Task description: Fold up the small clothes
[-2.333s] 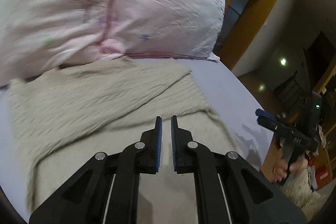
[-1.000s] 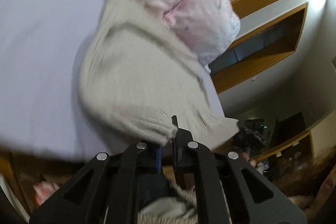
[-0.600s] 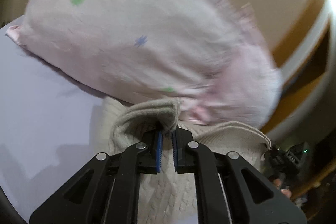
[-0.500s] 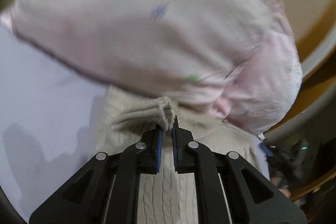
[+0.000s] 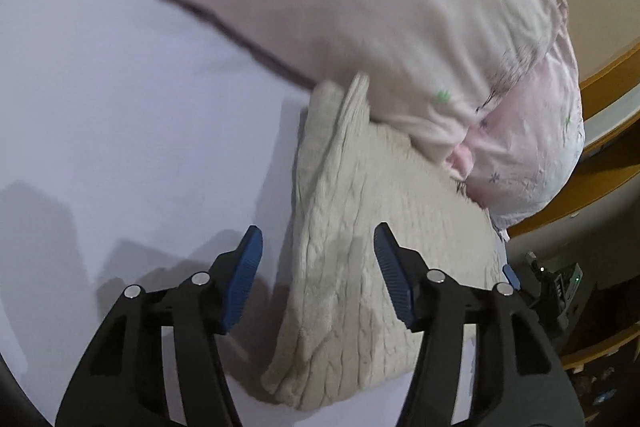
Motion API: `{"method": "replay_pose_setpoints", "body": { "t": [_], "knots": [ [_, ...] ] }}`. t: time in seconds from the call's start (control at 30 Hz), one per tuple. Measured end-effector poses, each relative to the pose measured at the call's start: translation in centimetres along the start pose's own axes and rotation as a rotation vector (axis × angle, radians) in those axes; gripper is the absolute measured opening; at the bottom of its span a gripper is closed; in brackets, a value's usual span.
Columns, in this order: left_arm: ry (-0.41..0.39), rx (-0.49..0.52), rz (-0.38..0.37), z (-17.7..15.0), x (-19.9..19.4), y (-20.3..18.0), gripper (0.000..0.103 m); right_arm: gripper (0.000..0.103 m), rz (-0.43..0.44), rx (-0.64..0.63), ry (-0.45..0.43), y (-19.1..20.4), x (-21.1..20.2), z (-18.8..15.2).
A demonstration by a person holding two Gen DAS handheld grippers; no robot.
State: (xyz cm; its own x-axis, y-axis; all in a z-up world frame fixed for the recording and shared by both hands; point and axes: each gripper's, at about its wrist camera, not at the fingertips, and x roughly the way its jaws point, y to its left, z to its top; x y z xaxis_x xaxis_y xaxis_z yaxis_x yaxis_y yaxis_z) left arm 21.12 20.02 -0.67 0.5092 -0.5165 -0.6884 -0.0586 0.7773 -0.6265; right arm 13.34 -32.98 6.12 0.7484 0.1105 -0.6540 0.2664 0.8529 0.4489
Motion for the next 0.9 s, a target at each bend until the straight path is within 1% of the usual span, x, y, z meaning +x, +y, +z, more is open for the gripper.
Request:
{"method": "replay_pose_setpoints", "body": {
  "t": [0.07,0.1,0.13,0.17,0.2,0.23,0.27,0.33,0.37,0.4,0.47,0.53,0.57,0.6,0.63,0.67,0.7,0.73,0.77,0.8,0.87,0.9],
  "knots": [
    [-0.022,0.012,-0.019,-0.4,0.6,-0.5,0.055,0.090,0.012,-0.020,0.009,0.6,-0.1,-0.5],
    [-0.019,0.013,-0.035,-0.8,1.1,-0.8,0.052,0.090,0.017,-0.029,0.011,0.8,-0.2,-0.7],
    [-0.027,0.001,-0.045,-1.0,1.5,-1.1,0.050,0.090,0.019,-0.036,0.012,0.8,-0.4,-0.9],
    [-0.036,-0.011,-0.052,-1.1,1.8,-1.2,0.038,0.090,0.021,-0.043,0.012,0.9,-0.5,-1.0],
    [-0.011,-0.044,-0.081,-1.3,2.4,-1.3,0.027,0.090,0.023,-0.048,0.008,0.8,-0.9,-1.2],
    [0.004,-0.082,-0.119,-1.4,2.7,-1.3,0.021,0.090,0.025,-0.049,0.004,0.4,-1.4,-1.3],
    [-0.001,-0.121,-0.149,-1.5,2.5,-1.3,0.019,0.090,0.026,-0.046,0.000,-0.1,-1.8,-1.4],
    [-0.031,-0.137,-0.246,-1.4,1.4,-3.1,0.018,0.090,0.034,-0.039,-0.004,-1.0,-2.9,-1.4],
    [-0.040,-0.135,-0.278,-1.4,0.9,-4.1,0.017,0.090,0.031,-0.031,-0.020,-1.8,-3.8,-1.3],
    [-0.053,-0.124,-0.335,-1.2,0.4,-6.2,0.017,0.090,0.025,-0.025,-0.032,-2.3,-4.3,-1.2],
    [-0.051,-0.083,-0.433,-0.8,0.3,-10.3,0.017,0.090,0.001,0.000,-0.073,-4.0,-6.1,-0.9],
    [-0.025,-0.027,-0.533,-0.4,1.8,-15.9,0.017,0.090,-0.027,0.020,-0.110,-5.3,-7.7,-0.7],
    [0.010,0.008,-0.582,-0.6,3.7,-19.5,0.018,0.090,-0.040,0.033,-0.127,-5.9,-8.3,-0.6],
    [0.039,0.024,-0.602,-0.7,5.2,-21.4,0.019,0.090,-0.052,0.054,-0.143,-6.7,-9.1,-0.5],
    [0.098,0.027,-0.627,-1.1,7.6,-23.7,0.023,0.090,-0.058,0.067,-0.148,-7.2,-9.4,-0.4],
    [0.180,0.013,-0.660,-1.5,10.2,-25.6,0.029,0.090,-0.064,0.080,-0.151,-7.6,-9.6,-0.3],
    [0.321,-0.029,-0.737,-2.4,13.7,-27.4,0.029,0.090,-0.077,0.089,-0.152,-8.1,-9.9,-0.1],
    [0.447,-0.080,-0.813,-3.3,16.3,-28.6,0.028,0.090,-0.086,0.092,-0.148,-8.3,-10.1,0.0],
    [0.499,-0.104,-0.834,-4.0,17.2,-29.1,0.028,0.090,-0.088,0.095,-0.142,-8.7,-10.2,0.2],
    [0.479,-0.084,-0.831,-3.9,16.9,-29.0,0.028,0.090,-0.083,0.099,-0.130,-8.9,-10.4,0.3],
    [0.383,0.003,-0.813,-2.9,14.6,-28.3,0.029,0.095,-0.048,0.103,-0.090,-9.5,-10.3,0.9],
    [0.309,0.048,-0.768,-2.1,12.8,-27.1,0.032,0.097,-0.028,0.106,-0.069,-9.7,-10.0,1.1]
  ]
}}
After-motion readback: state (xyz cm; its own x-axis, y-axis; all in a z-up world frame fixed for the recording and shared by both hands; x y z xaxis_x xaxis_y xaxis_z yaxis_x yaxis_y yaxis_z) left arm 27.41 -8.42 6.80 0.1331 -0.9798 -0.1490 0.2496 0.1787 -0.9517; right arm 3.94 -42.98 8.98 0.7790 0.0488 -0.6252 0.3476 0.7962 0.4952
